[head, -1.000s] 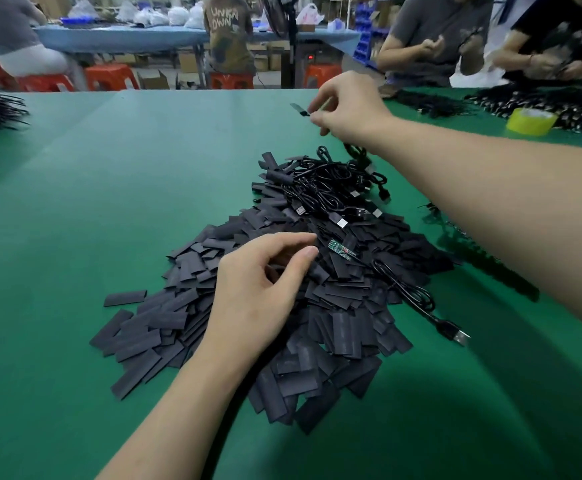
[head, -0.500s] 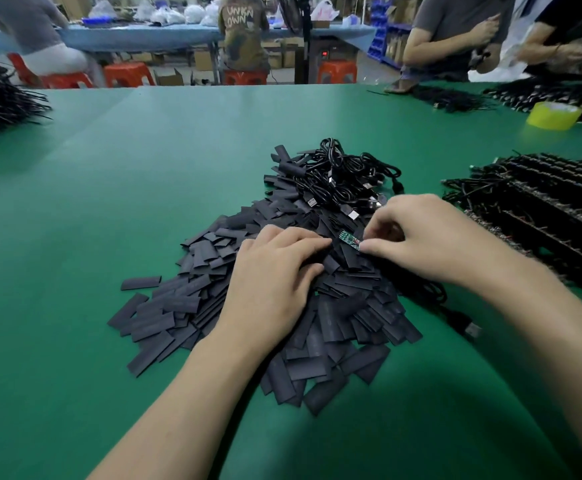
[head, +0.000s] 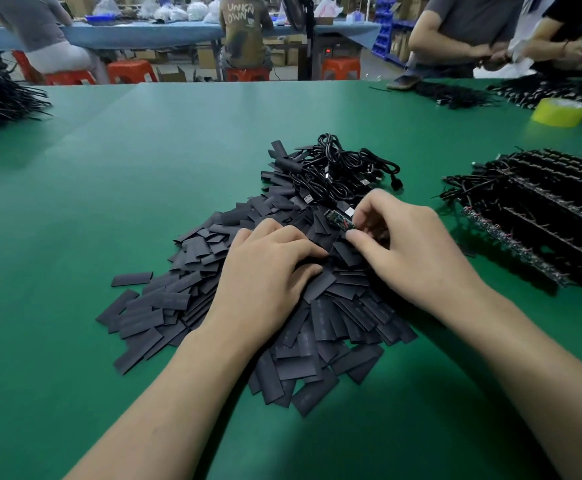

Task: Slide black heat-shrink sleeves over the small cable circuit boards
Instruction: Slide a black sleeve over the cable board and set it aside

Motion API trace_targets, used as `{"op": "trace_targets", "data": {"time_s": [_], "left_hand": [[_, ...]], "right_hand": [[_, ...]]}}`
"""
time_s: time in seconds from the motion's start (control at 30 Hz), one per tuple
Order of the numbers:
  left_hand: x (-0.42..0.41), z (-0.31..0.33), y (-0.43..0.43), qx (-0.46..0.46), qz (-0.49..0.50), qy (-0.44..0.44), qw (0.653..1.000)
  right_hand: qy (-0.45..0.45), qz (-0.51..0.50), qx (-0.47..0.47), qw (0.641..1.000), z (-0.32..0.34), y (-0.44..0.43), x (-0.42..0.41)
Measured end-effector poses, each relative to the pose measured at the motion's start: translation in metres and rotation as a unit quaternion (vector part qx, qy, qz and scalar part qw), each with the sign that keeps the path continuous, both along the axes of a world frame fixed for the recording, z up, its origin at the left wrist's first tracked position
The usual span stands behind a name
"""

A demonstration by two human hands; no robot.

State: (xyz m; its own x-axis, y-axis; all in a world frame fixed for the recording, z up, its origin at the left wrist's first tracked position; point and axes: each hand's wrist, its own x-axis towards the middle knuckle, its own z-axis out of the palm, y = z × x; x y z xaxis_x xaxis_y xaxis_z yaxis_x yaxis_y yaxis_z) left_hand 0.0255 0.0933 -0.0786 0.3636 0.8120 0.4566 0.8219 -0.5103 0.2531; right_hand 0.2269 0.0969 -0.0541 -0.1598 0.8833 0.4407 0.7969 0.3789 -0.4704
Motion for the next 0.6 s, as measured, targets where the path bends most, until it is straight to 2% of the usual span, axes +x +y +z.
{"op": "trace_targets", "data": {"time_s": [0.13,0.6], "left_hand": [[0.000,0.000,0.000,0.012,0.002,-0.003,1.000],[0.000,-0.002,0.003,0.020,0.000,-0.009,1.000]], "right_hand": [[0.017,0.026,0.033,0.999,-0.004,-0.008,-0.008],[0.036,0.099,-0.019,0.994,-0.011,-0.011,-0.014]]}}
